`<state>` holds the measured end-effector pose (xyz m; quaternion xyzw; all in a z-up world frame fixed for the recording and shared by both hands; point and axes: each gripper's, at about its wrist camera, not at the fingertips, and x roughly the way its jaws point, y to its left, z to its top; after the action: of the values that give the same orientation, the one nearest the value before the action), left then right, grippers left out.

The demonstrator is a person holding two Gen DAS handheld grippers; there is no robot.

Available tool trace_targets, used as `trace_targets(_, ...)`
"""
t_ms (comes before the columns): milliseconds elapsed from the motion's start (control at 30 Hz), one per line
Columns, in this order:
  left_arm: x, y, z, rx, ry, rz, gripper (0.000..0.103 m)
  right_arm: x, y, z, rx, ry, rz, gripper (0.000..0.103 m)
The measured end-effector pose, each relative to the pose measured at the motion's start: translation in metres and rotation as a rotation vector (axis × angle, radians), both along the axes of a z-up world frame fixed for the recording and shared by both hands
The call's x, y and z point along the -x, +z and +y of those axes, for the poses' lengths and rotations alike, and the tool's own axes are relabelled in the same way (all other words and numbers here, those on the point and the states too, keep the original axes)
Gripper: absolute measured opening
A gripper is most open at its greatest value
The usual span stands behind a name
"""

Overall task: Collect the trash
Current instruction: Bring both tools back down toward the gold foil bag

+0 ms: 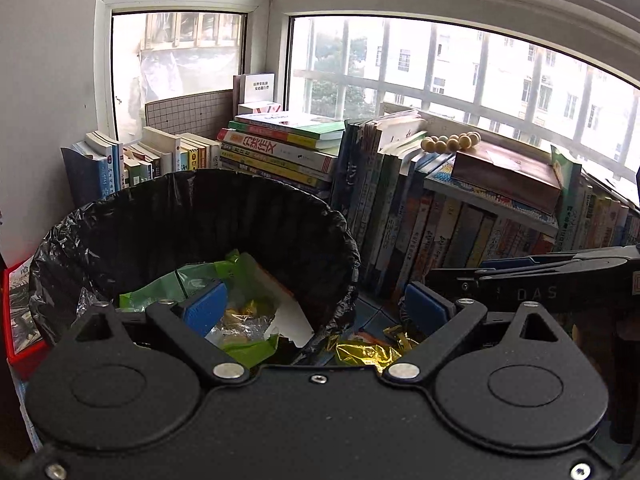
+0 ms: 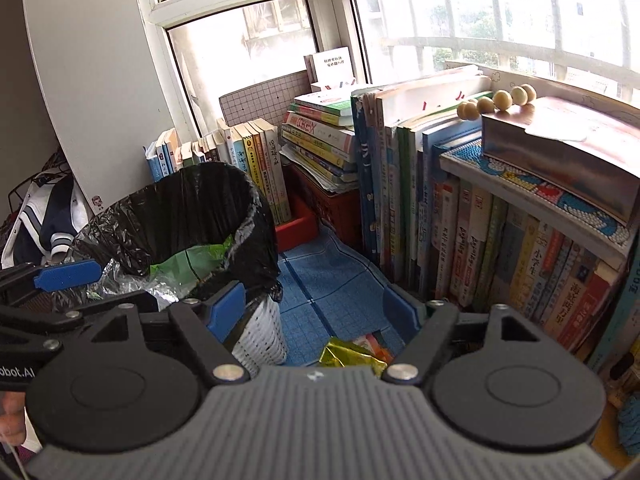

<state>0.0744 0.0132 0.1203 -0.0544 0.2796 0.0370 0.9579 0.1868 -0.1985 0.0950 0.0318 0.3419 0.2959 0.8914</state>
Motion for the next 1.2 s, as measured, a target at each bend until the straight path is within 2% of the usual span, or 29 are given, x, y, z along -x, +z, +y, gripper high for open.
trace_targets(433, 0.004, 0.0, -0.021, 0.02, -0.078, -0.006, 0.095, -0.004, -0.034, -0.032, 0.055, -0.079, 0.061, 0.089)
trace_targets(767, 0.005, 0.001, -0.042, 0.016, -0.14, -0.015, 0.095, -0.004, -0.047, -0.044, 0.073, -0.095, 0.075, 0.091)
trace_targets(1100, 0.01, -0.012, -0.072, -0.023, -0.23, 0.011, 0.095, -0.004, -0.061, -0.048, 0.087, -0.098, 0.1, 0.092)
trace_targets(1200, 0.011, -0.019, -0.077, -0.022, -0.245, 0.031, 0.095, -0.004, -0.067, -0.049, 0.087, -0.108, 0.104, 0.099)
